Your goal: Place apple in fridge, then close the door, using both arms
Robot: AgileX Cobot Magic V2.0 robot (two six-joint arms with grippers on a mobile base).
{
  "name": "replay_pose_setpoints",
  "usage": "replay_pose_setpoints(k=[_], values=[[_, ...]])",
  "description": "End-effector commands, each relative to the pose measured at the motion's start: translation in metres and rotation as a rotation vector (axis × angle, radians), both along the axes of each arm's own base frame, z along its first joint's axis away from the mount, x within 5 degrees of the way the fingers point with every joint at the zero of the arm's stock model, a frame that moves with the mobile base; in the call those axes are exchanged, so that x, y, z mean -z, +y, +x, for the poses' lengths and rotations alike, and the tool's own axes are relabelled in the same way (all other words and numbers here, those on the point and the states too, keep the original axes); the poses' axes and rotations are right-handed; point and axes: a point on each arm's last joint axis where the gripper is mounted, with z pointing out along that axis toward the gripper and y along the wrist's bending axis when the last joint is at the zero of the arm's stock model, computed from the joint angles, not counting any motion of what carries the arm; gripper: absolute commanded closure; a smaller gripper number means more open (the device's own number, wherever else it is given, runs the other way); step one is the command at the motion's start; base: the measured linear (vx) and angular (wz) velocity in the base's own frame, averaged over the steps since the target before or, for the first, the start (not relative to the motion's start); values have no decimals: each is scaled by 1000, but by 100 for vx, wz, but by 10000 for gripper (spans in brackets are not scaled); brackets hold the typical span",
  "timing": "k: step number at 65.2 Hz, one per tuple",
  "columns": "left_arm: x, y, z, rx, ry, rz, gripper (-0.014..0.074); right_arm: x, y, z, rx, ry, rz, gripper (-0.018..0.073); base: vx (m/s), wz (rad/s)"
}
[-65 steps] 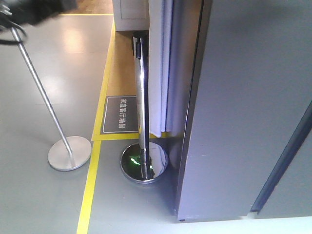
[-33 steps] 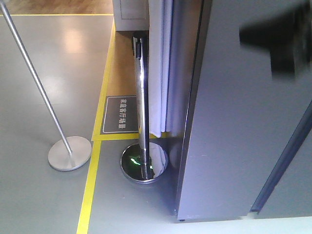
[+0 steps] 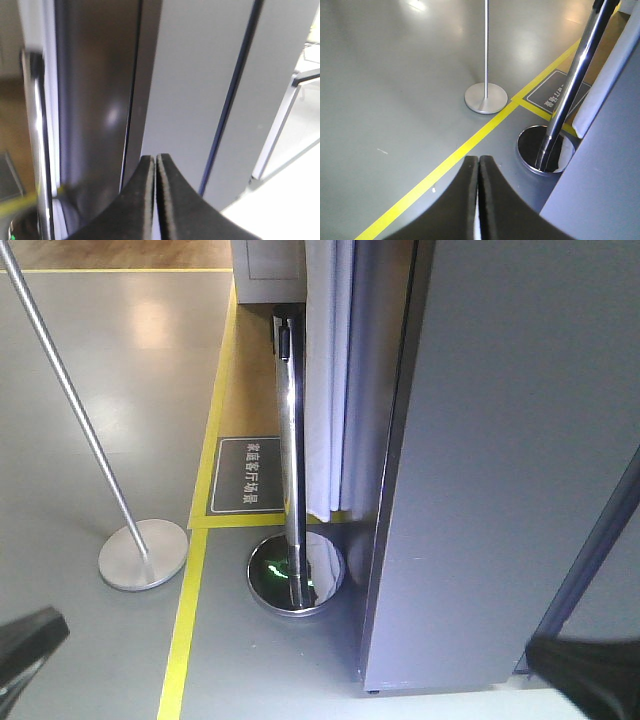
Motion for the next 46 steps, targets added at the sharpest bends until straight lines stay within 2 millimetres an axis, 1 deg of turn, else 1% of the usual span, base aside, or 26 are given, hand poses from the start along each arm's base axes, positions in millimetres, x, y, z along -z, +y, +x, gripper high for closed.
replay_pose_setpoints(k=[1, 14, 46], values=[[2, 4, 1, -49, -10, 16, 605, -5, -2, -5, 34, -73, 46, 565, 0, 0], [1, 5, 2, -54, -12, 17, 605, -6, -2, -16, 10, -102, 50, 565, 0, 0], [1, 4, 1, -52, -12, 17, 604, -6, -1, -16, 6, -99, 49, 565, 0, 0]])
